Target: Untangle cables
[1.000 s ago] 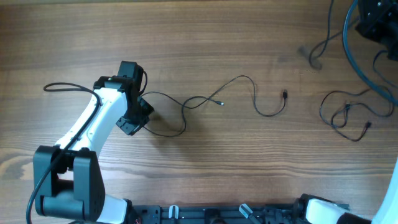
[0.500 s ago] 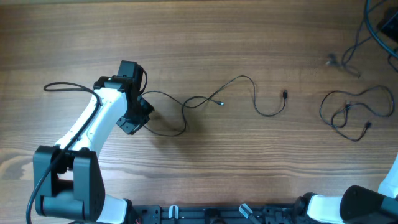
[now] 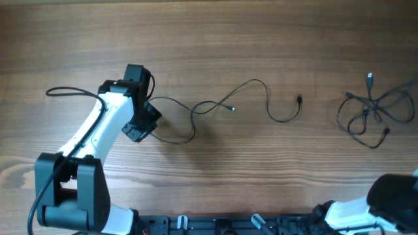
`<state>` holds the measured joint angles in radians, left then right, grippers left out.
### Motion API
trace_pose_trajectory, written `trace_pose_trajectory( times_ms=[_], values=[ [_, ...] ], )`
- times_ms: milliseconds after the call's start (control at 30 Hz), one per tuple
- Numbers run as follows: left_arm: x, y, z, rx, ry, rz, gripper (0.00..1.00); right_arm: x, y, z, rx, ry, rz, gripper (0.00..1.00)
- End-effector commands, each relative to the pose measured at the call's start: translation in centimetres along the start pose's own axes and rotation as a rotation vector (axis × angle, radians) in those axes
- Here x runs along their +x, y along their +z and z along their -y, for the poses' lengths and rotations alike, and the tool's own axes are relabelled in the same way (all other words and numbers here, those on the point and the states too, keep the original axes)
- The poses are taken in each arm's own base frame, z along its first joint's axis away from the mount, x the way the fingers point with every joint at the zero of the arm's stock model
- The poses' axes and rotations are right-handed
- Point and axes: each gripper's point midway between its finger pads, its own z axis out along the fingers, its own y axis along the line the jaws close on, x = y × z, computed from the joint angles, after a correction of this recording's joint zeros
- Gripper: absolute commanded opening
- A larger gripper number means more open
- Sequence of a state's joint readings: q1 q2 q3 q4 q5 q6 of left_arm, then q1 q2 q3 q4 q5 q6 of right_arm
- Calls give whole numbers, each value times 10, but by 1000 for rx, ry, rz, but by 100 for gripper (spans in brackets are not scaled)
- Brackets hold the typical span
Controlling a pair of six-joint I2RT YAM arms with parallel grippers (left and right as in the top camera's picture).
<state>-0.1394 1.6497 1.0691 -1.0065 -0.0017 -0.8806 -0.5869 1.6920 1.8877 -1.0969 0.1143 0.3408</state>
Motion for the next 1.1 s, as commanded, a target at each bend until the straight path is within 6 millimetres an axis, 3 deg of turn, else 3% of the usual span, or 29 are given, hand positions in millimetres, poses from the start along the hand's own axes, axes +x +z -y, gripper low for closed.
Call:
trace_pose_trajectory(
  times_ms=[0, 67, 233, 267, 367, 500, 667, 867, 967, 1067],
  values=[
    [2, 3, -5, -24, 12, 0, 4, 17, 31, 28, 111, 41, -111, 6],
    [2, 3, -5, -23, 12, 0, 5, 33, 45, 36, 145, 39, -191, 12],
    [2, 3, -5, -24, 12, -1, 4, 67, 77, 45, 191, 23, -323, 12],
    [2, 3, -5, -24, 12, -1, 4, 73, 83, 46, 198, 21, -342, 18],
    [2, 3, -5, -24, 12, -1, 4, 89, 97, 50, 210, 15, -380, 50],
    [3, 3, -4, -20, 12, -7, 4, 113, 114, 52, 204, 15, -422, 56],
    [5, 3, -3, -11, 12, -20, 4, 148, 133, 58, 205, 13, -481, 70],
    [6, 3, -2, -9, 12, -23, 4, 180, 145, 61, 190, 18, -536, 77],
    [6, 3, -2, -9, 12, -23, 4, 182, 146, 59, 175, 22, -546, 78],
    [6, 3, -2, -9, 12, -23, 4, 193, 141, 39, 53, 18, -611, 88]
  ],
)
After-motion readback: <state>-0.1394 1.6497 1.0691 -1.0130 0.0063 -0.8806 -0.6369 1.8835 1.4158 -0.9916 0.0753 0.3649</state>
